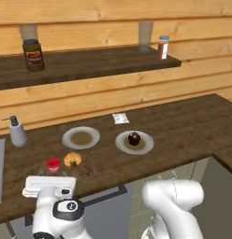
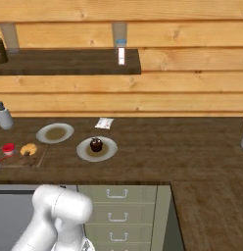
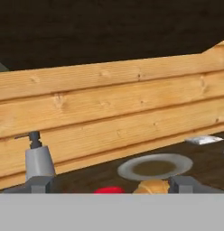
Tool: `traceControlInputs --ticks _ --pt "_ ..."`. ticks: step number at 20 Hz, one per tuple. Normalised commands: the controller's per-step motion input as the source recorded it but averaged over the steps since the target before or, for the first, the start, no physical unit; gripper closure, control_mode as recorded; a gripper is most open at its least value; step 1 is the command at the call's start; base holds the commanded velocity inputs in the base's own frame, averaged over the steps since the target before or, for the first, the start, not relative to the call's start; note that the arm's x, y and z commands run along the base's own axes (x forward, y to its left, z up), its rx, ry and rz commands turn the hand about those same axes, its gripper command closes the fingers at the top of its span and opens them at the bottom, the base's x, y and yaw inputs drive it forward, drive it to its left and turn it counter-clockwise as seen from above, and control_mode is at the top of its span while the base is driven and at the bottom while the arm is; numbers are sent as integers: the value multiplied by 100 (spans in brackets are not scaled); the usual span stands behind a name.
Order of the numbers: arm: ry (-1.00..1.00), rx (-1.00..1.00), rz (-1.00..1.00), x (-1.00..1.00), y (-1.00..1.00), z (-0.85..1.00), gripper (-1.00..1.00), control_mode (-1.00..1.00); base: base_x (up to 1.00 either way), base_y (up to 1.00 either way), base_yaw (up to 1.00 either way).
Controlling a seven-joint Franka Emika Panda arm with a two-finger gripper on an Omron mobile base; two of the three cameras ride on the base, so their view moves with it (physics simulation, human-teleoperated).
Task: From the different types of pastries on the counter, select a croissant and place it on the cutting board. Then retrieve a jar of jam from the cabinet and place it alongside the croissant on the cutting board.
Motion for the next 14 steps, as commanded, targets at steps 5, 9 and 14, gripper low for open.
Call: traceControlInputs --ticks 5,9,14 --pt "-37 7 -5 -100 -30 71 -100 -100 0 0 0" --pt "-41 8 -5 -100 -39 90 -100 -100 0 0 0" --pt "-45 10 -6 -100 -33 100 -100 -100 0 0 0"
